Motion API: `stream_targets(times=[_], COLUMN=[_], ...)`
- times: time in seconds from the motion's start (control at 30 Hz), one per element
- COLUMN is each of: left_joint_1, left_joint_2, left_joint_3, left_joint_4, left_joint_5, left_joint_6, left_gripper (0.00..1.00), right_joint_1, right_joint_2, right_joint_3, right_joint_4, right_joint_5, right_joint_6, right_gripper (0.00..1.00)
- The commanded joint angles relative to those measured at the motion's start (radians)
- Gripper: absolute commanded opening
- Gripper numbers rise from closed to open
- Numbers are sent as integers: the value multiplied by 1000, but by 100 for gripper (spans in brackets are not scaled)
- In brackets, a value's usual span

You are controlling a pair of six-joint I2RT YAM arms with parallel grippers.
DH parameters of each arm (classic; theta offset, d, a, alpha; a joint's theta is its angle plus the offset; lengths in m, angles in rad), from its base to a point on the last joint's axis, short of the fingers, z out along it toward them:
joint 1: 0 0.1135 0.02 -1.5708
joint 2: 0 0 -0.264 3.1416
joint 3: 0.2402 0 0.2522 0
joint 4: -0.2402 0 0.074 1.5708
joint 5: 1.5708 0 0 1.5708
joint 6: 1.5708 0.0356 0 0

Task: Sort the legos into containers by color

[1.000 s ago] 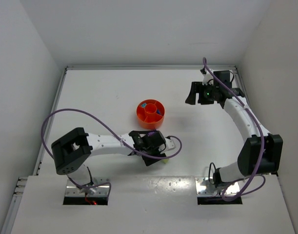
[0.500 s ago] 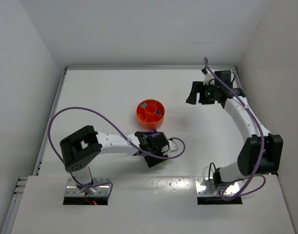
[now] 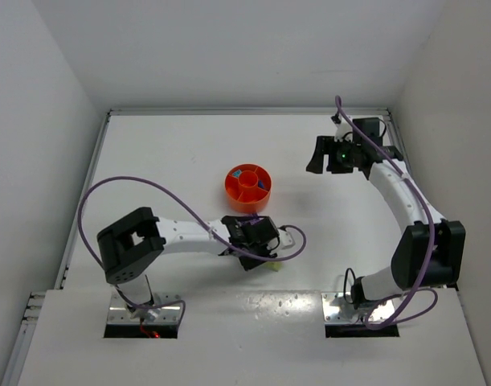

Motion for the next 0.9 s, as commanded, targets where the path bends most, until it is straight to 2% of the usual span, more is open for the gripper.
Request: stream_targets(times=[0.0, 0.13, 0.2, 0.3, 0.37, 0.6, 0.7, 0.87], left_joint_1=[40, 121, 206, 334, 415, 581, 638, 677], left_joint_2=[-135, -284, -395, -449, -449, -360, -308, -224], left_joint_3=[5, 48, 85, 166, 217, 269, 293, 336], left_joint_4=[-4, -44, -53, -65, -81, -90, -90, -99], left_joint_5=[-7, 19, 30, 33, 61, 218, 329, 378], left_joint_6=[37, 100, 147, 158, 172, 194, 215, 214], left_gripper=[13, 16, 17, 17, 17, 17, 19, 19], right_joint_1=[-3, 15, 15, 25, 25, 45, 45, 54], right_joint_2=[-8, -9, -18, -7, 8, 56, 56, 56], right_joint_3=[-22, -40, -51, -63, -52, 27, 27, 18], right_joint_4=[29, 29, 41, 50, 50, 1, 1, 1], right_joint_5=[-35, -57, -93, -109, -121, -142, -142, -133], right_joint_6=[-10, -30, -43, -43, -43, -53, -53, -63], right_gripper=[74, 74, 74, 72, 72, 71, 71, 71])
